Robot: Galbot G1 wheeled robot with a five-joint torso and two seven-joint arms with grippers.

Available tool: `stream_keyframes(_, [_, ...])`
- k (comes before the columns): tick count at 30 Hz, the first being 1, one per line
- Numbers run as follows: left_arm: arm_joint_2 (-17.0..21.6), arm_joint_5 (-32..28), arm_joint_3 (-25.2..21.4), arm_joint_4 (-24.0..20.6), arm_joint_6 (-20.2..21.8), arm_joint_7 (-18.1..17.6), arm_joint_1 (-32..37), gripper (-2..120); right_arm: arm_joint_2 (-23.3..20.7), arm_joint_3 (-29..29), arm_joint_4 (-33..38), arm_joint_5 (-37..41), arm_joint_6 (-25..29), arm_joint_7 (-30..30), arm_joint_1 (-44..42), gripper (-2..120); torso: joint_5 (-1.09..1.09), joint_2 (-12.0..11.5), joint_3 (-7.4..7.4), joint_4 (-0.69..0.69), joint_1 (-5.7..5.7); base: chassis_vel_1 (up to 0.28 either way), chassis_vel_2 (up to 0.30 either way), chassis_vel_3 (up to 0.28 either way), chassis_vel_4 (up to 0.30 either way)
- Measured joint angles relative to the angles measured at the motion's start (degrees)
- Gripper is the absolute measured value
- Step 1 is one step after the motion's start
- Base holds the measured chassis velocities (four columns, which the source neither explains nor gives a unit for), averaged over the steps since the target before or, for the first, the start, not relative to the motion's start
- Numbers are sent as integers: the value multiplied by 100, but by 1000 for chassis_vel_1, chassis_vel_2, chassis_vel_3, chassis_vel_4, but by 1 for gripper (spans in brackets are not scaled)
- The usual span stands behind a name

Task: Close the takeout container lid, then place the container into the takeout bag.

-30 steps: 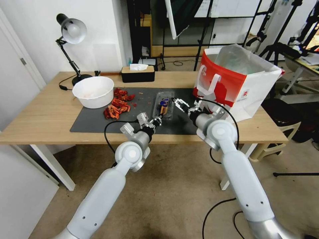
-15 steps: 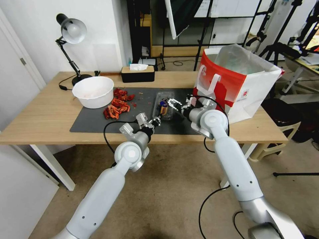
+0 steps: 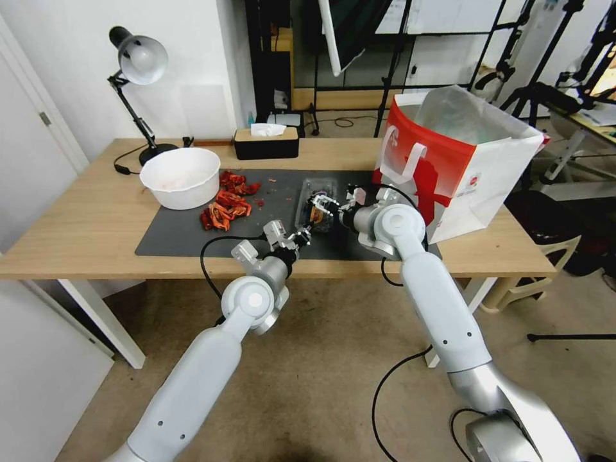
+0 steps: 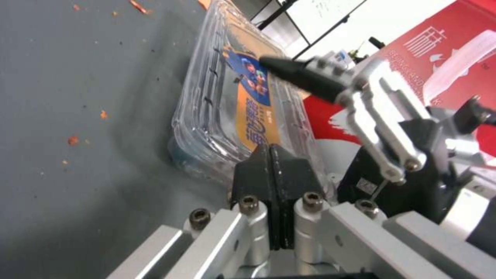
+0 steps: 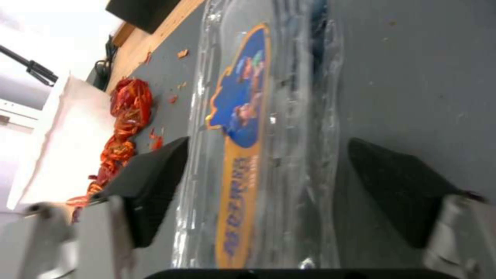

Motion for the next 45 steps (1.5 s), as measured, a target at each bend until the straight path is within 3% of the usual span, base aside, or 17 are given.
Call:
stream_keyframes(8, [-11,-26,-11,-35,-16,0,-22,0,-63,43,-60,62,-7,-5,1,54,1,0,1,0,1,0,0,0,0])
stream_keyframes(11, [-18,-29,-11,-35,-19,1,-19,0,-81,69,-80,90,-18,10,-10,39,1,-1,2,1,1,0,0,0,0])
stream_keyframes(15, [-21,-29,-11,-36,-21,2,-15,0,-85,82,-85,109,-23,16,-23,30,2,-1,3,2,2,0,0,0,0])
stream_keyframes(17, [-20,-29,-13,-35,-34,4,-15,0,-75,104,-85,127,-27,17,-35,16,2,-1,2,4,2,0,0,0,0])
stream_keyframes(19, [-19,-30,-18,-35,-38,8,-14,0,-71,109,-84,129,-27,16,-38,14,2,-1,2,4,2,0,0,0,0])
stream_keyframes(21, [-6,-30,-74,-40,-56,39,2,0,-50,143,-85,133,-25,2,-48,3,2,-1,2,2,1,0,0,0,0])
stream_keyframes(29, [214,98,-461,-470,-153,223,360,0,-75,182,-9,166,13,-78,-61,0,0,-2,3,1,2,0,0,0,0])
stream_keyframes(35, [479,1070,-887,-813,-391,652,885,0,-145,191,84,210,45,-209,-71,0,1,-2,3,1,2,0,0,0,0])
stream_keyframes(38, [705,1828,-1242,-1028,-698,1088,1470,10,-144,191,218,226,74,-309,-81,0,-1,-2,3,3,2,0,0,0,0])
stream_keyframes(39, [773,2116,-1376,-1126,-832,1210,1728,19,-119,189,280,226,99,-356,-83,0,0,-2,2,3,1,0,0,0,0])
stream_keyframes(44, [798,2723,-1560,-1255,-1109,1340,2180,30,-84,185,397,228,160,-461,-83,0,0,-2,2,2,2,0,0,0,0])
stream_keyframes(45, [785,3092,-1612,-1273,-1292,1355,2353,35,-83,182,476,230,204,-515,-86,0,1,-2,2,2,1,0,0,0,0])
